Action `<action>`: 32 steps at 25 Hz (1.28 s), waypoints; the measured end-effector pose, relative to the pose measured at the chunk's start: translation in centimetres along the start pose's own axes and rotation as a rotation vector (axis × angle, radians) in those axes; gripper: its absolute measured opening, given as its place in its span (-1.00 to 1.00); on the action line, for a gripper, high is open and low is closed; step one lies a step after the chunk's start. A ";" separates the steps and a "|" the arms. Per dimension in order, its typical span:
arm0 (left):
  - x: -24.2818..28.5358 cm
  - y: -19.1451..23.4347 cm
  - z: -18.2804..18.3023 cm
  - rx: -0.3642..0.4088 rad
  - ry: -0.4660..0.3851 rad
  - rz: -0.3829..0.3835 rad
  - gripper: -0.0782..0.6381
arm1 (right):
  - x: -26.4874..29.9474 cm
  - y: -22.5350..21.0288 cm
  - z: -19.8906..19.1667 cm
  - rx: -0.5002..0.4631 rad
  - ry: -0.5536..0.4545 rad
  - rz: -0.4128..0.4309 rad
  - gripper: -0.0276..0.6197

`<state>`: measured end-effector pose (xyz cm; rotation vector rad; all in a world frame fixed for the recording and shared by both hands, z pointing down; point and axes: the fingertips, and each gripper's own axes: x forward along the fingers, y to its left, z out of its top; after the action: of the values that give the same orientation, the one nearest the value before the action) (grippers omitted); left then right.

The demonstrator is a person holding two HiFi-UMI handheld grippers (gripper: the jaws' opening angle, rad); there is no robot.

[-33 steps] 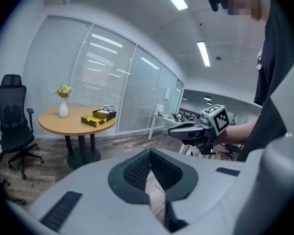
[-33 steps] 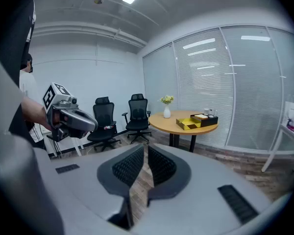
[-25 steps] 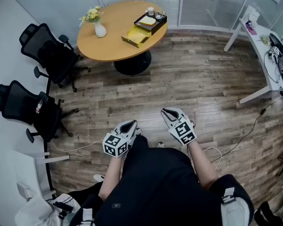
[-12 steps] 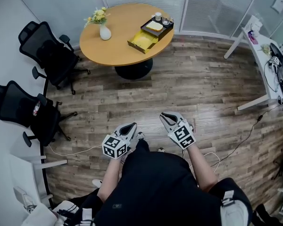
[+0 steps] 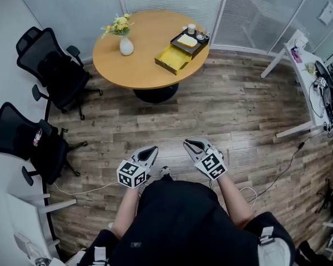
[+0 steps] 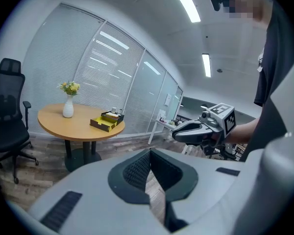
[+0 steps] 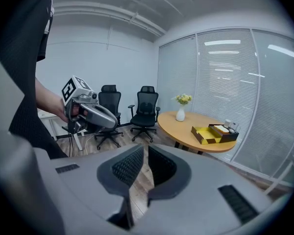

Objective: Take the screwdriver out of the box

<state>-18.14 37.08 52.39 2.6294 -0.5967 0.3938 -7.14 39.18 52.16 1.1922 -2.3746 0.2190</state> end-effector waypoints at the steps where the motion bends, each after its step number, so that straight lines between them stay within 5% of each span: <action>1: 0.0 0.7 0.2 0.000 0.002 -0.005 -0.76 | 0.6 -0.1 0.2 -0.006 0.006 -0.005 -0.83; 12: 1.2 4.6 1.5 -0.009 0.013 -0.042 -0.76 | 3.8 -1.5 0.9 0.002 0.042 -0.036 -0.83; 27: 7.4 7.3 5.5 -0.053 -0.008 0.046 -0.76 | 6.7 -10.5 1.9 -0.027 0.023 0.044 -0.84; 32: 10.7 7.0 6.7 -0.061 -0.020 0.070 -0.76 | 6.7 -13.8 1.5 0.074 -0.019 0.090 -0.83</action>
<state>-10.91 24.60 52.63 2.5627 -0.6972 0.3650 -0.24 25.45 53.10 1.1264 -2.4588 0.3293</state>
